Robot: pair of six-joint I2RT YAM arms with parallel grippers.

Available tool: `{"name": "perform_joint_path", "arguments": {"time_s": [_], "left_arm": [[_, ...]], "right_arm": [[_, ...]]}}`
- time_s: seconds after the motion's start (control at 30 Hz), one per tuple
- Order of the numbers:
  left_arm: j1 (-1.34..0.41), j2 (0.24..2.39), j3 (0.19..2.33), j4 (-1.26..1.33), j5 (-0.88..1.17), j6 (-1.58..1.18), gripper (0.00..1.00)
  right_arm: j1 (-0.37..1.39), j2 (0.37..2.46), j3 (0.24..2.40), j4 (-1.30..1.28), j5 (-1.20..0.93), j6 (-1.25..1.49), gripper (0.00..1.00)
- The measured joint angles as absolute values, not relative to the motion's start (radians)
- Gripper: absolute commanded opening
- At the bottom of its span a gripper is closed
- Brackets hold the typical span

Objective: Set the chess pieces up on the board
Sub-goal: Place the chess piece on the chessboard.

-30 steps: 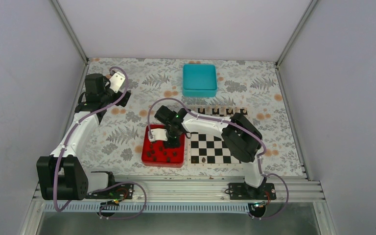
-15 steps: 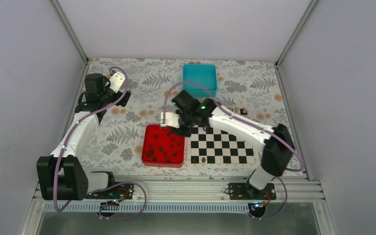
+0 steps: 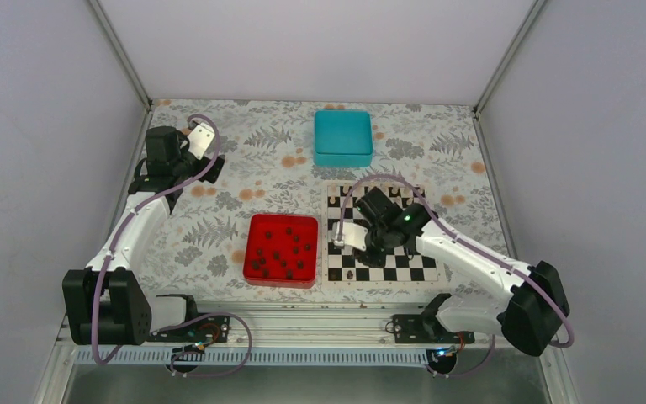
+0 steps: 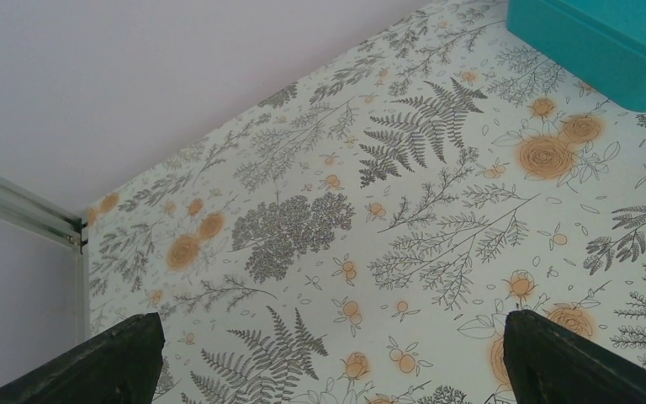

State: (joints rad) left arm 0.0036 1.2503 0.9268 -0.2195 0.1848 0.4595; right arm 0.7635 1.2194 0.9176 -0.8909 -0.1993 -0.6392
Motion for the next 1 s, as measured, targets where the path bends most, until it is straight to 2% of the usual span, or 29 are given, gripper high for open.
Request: {"name": "perform_joint_path", "arguments": {"time_s": [0.23, 0.53, 1.0], "left_arm": [[0.004, 1.250, 0.927, -0.227, 0.185, 0.459, 1.00], [0.004, 1.250, 0.927, -0.228, 0.184, 0.459, 1.00], [0.004, 1.250, 0.927, -0.226, 0.184, 0.459, 1.00]], "right_arm": [[0.761, 1.180, 0.739, -0.887, -0.188, -0.633, 0.04], [0.751, 1.182, 0.734, -0.871, -0.196, -0.636, 0.04], [0.751, 1.325, 0.734, -0.874, -0.217, -0.659, 0.04]]}}
